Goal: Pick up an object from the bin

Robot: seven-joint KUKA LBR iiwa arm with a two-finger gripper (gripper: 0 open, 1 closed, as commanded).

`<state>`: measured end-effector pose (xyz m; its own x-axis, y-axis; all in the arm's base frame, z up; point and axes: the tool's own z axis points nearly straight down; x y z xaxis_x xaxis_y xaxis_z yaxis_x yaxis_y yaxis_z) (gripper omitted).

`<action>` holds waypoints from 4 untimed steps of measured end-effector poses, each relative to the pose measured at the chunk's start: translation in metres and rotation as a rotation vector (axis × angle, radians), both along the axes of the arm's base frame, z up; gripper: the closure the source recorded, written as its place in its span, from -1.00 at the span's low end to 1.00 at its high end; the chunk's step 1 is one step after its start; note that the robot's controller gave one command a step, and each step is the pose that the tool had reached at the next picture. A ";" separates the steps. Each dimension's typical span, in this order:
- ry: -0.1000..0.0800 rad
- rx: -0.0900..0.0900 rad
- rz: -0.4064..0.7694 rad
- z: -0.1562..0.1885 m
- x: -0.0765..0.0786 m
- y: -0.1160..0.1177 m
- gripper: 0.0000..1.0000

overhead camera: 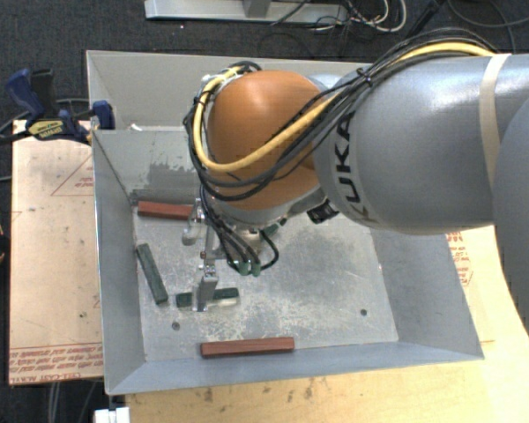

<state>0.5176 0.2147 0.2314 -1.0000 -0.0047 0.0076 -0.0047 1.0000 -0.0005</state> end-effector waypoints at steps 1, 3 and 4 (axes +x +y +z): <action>-0.008 0.002 -0.004 0.004 0.002 -0.001 -1.00; -0.009 0.002 -0.070 -0.091 0.007 -0.010 -1.00; -0.010 0.008 0.245 -0.155 0.020 -0.033 1.00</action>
Offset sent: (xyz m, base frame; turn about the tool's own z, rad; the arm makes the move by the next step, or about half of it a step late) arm 0.0057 -0.0248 -0.1224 -0.0280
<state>0.5376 0.1821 0.0763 -0.9689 -0.2473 -0.0035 -0.2473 0.9689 0.0057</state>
